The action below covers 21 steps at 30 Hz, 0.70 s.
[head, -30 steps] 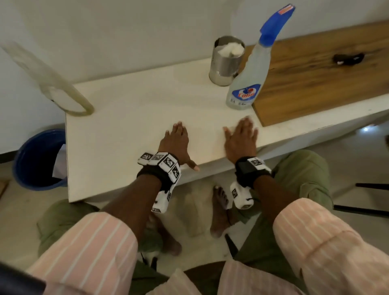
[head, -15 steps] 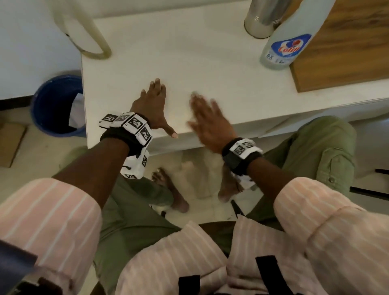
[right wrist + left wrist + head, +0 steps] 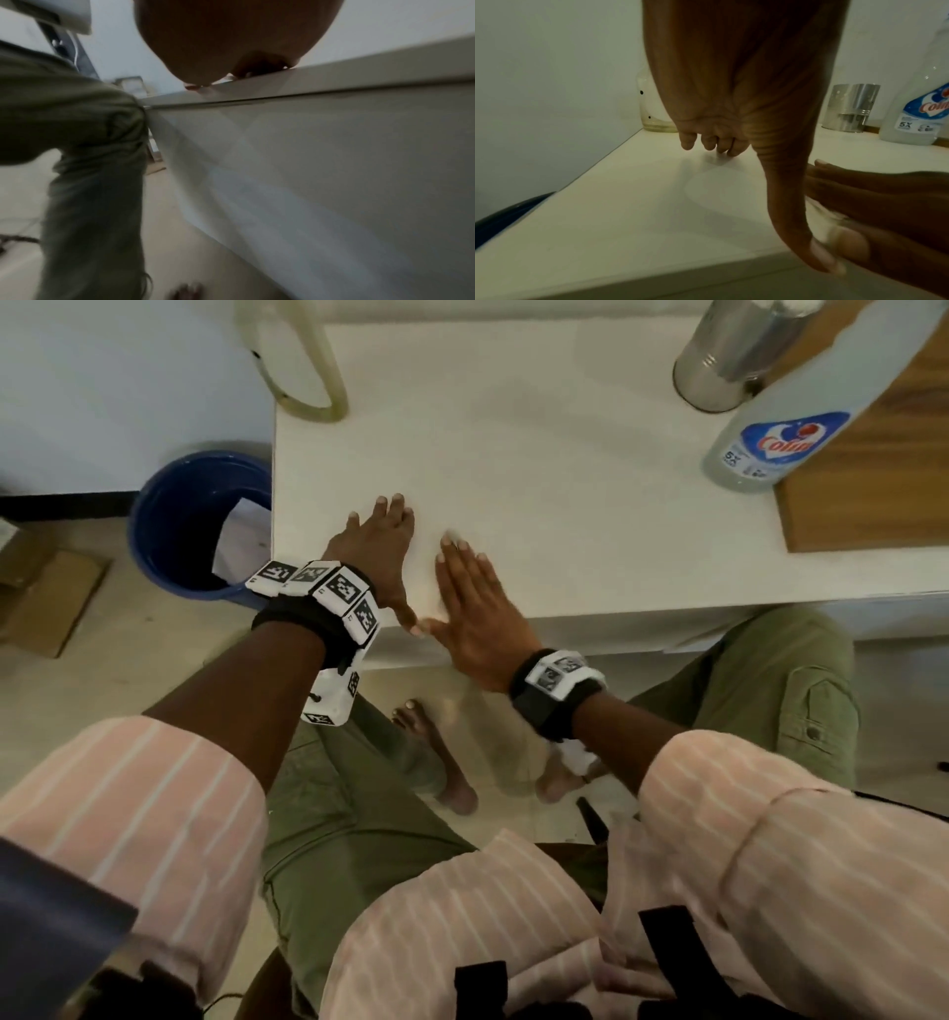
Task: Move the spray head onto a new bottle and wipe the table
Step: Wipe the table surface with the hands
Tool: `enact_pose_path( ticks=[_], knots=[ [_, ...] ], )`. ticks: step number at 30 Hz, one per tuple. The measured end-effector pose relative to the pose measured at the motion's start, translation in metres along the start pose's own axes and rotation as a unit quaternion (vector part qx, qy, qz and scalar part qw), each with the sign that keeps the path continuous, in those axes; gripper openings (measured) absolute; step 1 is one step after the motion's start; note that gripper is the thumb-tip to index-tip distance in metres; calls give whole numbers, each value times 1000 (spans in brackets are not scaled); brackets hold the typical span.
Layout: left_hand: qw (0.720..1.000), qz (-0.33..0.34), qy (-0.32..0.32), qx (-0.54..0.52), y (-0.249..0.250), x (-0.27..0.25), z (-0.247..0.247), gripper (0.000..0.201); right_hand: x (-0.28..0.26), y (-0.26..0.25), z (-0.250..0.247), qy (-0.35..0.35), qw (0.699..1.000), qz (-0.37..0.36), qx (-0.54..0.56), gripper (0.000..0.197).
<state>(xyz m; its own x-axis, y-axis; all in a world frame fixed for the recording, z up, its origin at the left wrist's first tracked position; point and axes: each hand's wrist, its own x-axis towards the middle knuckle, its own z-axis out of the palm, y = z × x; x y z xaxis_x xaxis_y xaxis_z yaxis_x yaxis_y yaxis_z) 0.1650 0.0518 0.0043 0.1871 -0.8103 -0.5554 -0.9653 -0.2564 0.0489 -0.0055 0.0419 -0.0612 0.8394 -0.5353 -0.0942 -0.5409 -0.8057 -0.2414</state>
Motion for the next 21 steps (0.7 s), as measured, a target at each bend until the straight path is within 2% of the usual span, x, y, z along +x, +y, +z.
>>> enact_pose_path(
  ticks=[1,2,3,5,6,7,9,13,15,17,18,19,21],
  knots=[
    [1000,8,-3,-5,-2,0,-1,147,-3,16,-1,4,1000,-16,-19,73],
    [1000,14,-6,-14,-4,0,-2,146,-5,33,-3,13,1000,10,-17,74],
    [999,18,-6,-29,-7,2,-3,143,-6,47,-7,26,997,77,7,75],
    [998,14,3,-62,-13,3,-6,132,-3,55,-13,60,967,239,70,78],
    [997,1,12,-71,-17,3,-9,125,4,48,-15,75,951,289,83,80],
    [997,-16,19,-75,-22,3,-11,120,12,36,-16,78,944,307,91,82],
    [996,-51,26,-73,-35,2,-12,109,27,6,-13,56,954,273,106,83],
    [990,-101,61,-72,-60,-3,-10,74,34,-52,6,-29,996,66,51,79],
    [987,-119,72,-76,-69,-7,-9,62,29,-65,14,-54,997,-61,-9,77],
    [984,-137,81,-75,-75,-11,-8,54,28,-55,11,-52,985,-160,-43,75],
    [983,-144,84,-78,-77,-14,-6,52,27,-44,9,-46,983,-170,-41,74],
    [981,-150,87,-81,-79,-15,-4,51,26,-32,6,-40,989,-138,-25,74],
    [971,-178,99,-125,-78,-19,-1,45,25,-14,2,-3,998,36,46,77]
  ],
)
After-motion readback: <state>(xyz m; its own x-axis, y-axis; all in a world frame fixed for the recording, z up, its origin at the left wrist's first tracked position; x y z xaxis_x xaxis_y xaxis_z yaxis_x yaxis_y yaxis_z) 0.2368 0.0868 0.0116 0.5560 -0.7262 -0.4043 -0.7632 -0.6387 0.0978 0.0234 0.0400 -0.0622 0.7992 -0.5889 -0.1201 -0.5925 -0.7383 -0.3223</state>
